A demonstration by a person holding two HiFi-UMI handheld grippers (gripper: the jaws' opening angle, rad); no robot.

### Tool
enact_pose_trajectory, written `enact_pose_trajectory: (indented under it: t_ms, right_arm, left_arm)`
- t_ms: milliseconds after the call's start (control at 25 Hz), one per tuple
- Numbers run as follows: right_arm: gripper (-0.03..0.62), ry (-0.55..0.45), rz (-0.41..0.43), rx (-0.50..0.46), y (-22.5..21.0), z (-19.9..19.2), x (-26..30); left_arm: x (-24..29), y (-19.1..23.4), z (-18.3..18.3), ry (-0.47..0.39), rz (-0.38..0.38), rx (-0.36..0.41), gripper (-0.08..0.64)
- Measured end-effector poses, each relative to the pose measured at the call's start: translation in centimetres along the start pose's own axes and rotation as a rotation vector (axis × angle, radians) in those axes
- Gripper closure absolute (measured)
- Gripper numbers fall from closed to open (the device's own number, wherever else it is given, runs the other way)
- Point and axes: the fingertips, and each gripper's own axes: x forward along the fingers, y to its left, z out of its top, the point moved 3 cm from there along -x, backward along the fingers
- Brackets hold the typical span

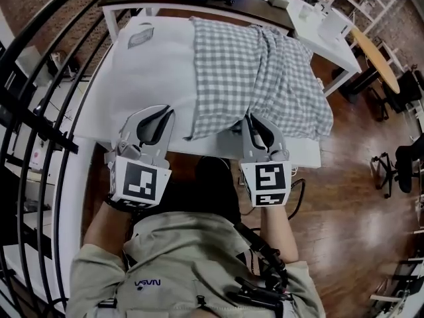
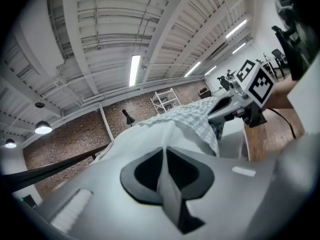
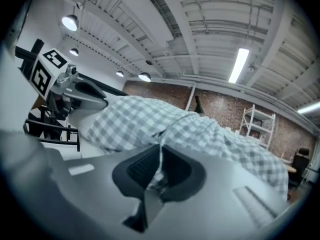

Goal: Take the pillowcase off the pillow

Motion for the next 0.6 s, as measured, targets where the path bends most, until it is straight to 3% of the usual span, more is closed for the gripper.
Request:
enact_pose_trajectory:
  t_ms: [120, 280, 360, 480, 600]
  right_arm:
    - [0.574, -0.002, -0.005, 0.01, -0.1, -1.0, -0.4]
    - [0.575, -0.005, -0.01, 0.03, -0.6, -0.9, -0.1]
    - [0.575, 0.0, -0.022, 0.013, -1.0, -0.8, 0.0]
    - [0.575, 0.012, -0.068, -0.014, -2.8, -0.5, 0.0]
    - [0.577, 0.028, -0.123, -0.041, -5.7, -0.1, 0.3]
  left_arm:
    - [-0.4, -0.6, 1.6, -0.052, 0.023, -0.041, 0.503]
    - [1.1, -0.5, 1.4, -0.024, 0.023, -0.073, 0.473]
    - [1.9, 0.4, 0.7, -0.021, 0.021, -0.13, 0.545]
    - [2.7, 2.8, 0.3, -0.02, 0.03, -0.196, 0.546]
    - [3.9, 5.2, 0.2, 0.008, 0.043, -0.189, 0.546]
